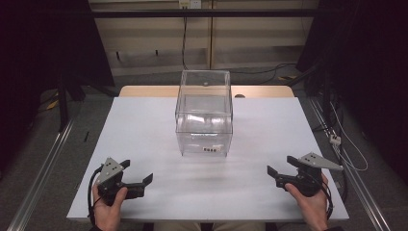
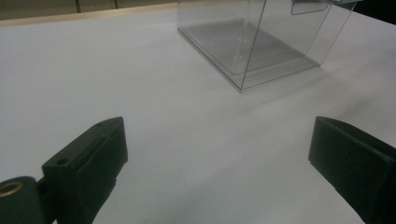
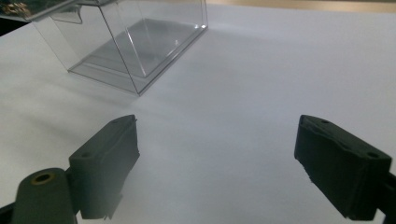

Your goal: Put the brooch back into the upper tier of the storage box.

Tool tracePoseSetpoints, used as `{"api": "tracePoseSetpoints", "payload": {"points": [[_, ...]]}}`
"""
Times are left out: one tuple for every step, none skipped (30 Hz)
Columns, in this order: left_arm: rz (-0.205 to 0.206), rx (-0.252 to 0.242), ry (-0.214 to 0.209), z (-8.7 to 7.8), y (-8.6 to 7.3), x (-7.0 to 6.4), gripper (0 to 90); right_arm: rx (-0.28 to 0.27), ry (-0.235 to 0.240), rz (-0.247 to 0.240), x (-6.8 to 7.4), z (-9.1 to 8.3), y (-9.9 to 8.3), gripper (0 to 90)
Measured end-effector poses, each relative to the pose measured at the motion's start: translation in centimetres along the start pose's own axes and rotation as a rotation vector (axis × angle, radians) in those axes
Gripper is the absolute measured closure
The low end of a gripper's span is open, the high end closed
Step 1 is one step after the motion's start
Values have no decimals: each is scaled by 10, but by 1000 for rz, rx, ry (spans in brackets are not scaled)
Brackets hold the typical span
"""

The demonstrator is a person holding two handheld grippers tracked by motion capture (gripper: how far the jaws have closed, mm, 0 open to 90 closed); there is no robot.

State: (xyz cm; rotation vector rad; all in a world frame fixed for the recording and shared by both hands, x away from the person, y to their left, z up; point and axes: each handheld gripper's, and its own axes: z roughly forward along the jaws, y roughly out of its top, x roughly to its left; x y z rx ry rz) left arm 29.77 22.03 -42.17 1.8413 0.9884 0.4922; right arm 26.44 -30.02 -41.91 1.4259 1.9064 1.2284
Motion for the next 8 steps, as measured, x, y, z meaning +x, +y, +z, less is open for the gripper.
{"api": "tracePoseSetpoints", "payload": {"points": [[0,0,1,0,0,0,44,5,-1,3,0,1,-1,133],[-2,-5,-1,1,0,-1,44,10,-2,4,0,2,-2,132],[3,-2,-1,0,1,-1,44,11,-5,4,1,2,-3,132],[4,0,1,0,0,-1,44,11,-5,5,1,2,-3,132],[2,0,0,0,0,-1,44,12,-6,1,1,3,-3,132],[-8,-1,2,0,0,0,44,16,-9,0,1,3,-3,132],[-13,-1,4,0,0,1,44,17,-14,1,1,4,-3,132],[-14,-3,0,0,0,2,44,20,-16,0,1,5,-3,132]]}}
